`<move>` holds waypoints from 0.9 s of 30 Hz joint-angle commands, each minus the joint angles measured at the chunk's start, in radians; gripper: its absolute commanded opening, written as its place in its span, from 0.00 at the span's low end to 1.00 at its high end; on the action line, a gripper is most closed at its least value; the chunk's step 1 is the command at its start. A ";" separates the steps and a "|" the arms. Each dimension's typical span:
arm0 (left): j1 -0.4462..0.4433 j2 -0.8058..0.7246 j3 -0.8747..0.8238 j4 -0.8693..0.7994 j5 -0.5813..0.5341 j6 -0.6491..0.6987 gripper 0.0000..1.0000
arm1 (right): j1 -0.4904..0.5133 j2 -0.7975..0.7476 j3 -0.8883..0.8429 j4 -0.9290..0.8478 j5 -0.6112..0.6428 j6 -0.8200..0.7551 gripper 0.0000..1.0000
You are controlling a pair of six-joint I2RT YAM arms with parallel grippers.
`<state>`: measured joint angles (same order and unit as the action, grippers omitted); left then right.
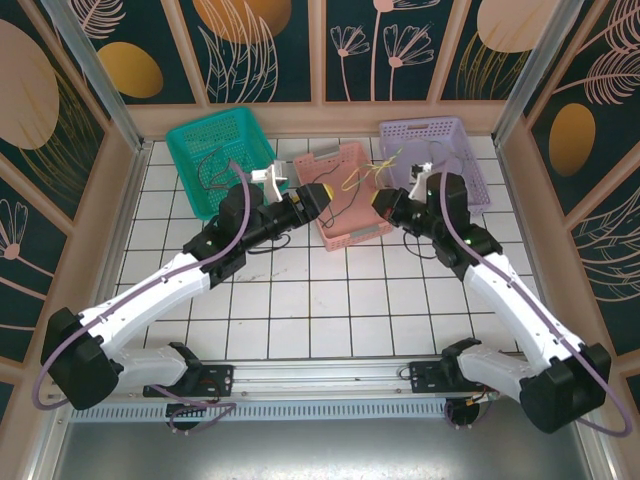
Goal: Untangle the cables
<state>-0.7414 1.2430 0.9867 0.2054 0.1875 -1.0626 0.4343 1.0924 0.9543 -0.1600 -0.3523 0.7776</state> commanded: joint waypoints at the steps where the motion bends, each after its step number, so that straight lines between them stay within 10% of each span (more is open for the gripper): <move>1: 0.001 0.015 -0.007 0.137 0.039 -0.075 0.71 | 0.019 0.021 0.063 0.109 -0.069 0.043 0.00; 10: 0.026 0.082 -0.008 0.224 -0.015 -0.134 0.63 | 0.079 0.036 0.050 0.133 -0.090 0.083 0.00; 21: 0.073 0.108 0.021 0.165 -0.066 -0.053 0.00 | 0.107 0.010 0.022 0.106 -0.085 0.086 0.00; 27: 0.151 0.066 0.037 0.148 -0.109 -0.008 0.00 | 0.107 0.002 0.008 -0.008 -0.093 0.013 0.00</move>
<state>-0.6285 1.3468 0.9894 0.3557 0.1204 -1.1168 0.5331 1.1172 0.9768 -0.1108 -0.4217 0.8383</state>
